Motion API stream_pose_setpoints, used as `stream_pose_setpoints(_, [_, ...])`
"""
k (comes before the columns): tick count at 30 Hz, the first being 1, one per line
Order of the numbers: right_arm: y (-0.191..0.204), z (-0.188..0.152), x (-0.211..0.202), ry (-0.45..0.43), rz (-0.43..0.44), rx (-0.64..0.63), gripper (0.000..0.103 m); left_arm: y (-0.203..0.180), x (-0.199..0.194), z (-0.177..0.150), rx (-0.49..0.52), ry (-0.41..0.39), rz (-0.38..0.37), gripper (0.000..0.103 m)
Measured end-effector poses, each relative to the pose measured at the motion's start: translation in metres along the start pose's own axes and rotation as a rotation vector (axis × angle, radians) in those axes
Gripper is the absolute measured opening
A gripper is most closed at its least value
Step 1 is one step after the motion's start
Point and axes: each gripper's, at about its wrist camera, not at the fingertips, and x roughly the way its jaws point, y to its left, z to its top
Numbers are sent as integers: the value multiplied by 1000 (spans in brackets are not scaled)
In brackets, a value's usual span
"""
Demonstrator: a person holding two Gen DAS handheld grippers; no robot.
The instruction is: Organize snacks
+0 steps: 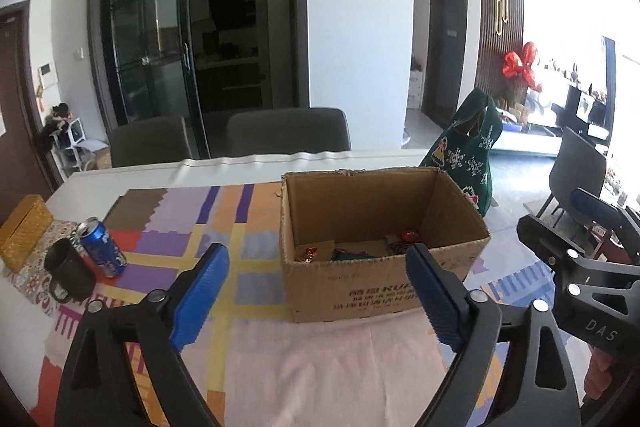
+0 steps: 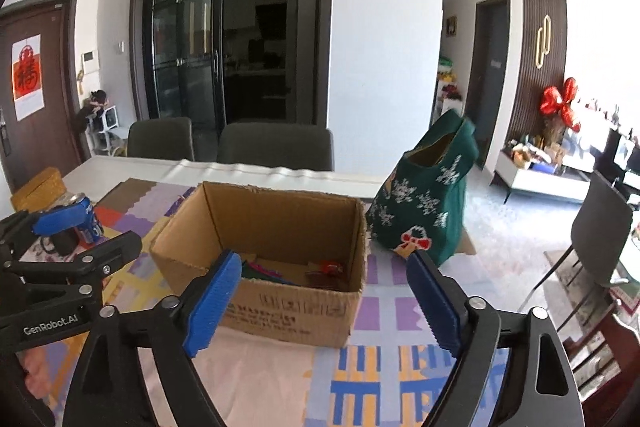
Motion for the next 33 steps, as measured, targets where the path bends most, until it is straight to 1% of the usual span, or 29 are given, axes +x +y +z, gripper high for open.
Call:
stream_pose_setpoints(3, [2, -7, -19, -33, -17, -4, 92, -1, -18, -9, 7, -26, 14, 100])
stream_pose_setpoints(5, [2, -13, -32, -50, -24, -3, 93, -2, -29, -15, 16, -42, 30, 102])
stream_pose_setpoints(10, [3, -28, -55, -61, -22, 4, 94, -5, -54, -30, 22, -60, 45, 103])
stream_pose_setpoints(21, [1, -59, -89, -54, -21, 11, 94, -12, -89, -60, 36, -67, 56, 103])
stream_pose_setpoints(26, [1, -67, -101, -61, -25, 7, 94, -14, -100, -68, 43, -78, 57, 103])
stream_pose_setpoints(33, [2, -72, -113, -68, -19, 8, 94, -17, -114, -69, 46, -103, 56, 103])
